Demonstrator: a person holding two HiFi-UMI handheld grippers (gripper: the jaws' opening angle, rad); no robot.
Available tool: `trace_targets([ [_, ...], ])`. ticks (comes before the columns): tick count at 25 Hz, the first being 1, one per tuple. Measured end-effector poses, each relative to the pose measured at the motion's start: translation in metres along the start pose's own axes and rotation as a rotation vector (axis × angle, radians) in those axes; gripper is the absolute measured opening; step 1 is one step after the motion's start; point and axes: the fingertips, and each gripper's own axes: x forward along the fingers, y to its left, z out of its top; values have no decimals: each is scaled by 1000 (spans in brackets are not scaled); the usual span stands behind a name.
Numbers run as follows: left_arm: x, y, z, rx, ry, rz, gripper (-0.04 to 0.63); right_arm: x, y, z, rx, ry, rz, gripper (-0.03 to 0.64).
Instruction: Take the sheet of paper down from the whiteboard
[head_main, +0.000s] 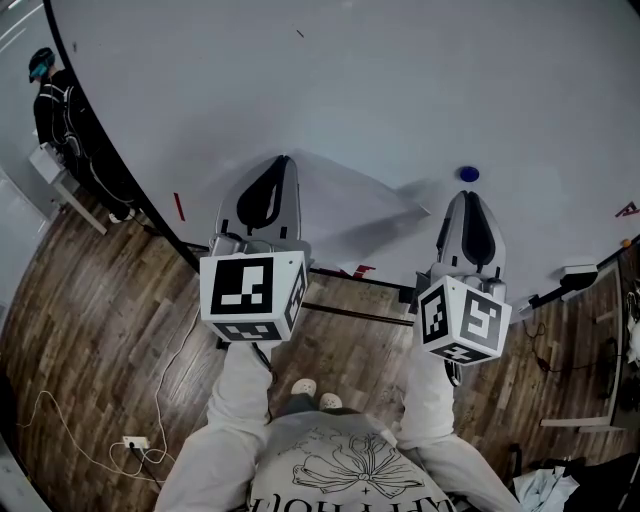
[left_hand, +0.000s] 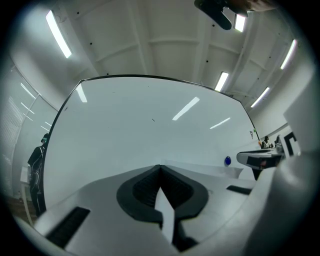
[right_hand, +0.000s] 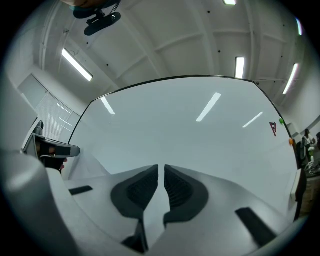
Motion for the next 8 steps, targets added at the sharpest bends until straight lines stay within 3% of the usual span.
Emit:
trace_targets([
  [8,-4,0,1,1,-2,5,4,-3,-3,0,-3,1,-10,35],
])
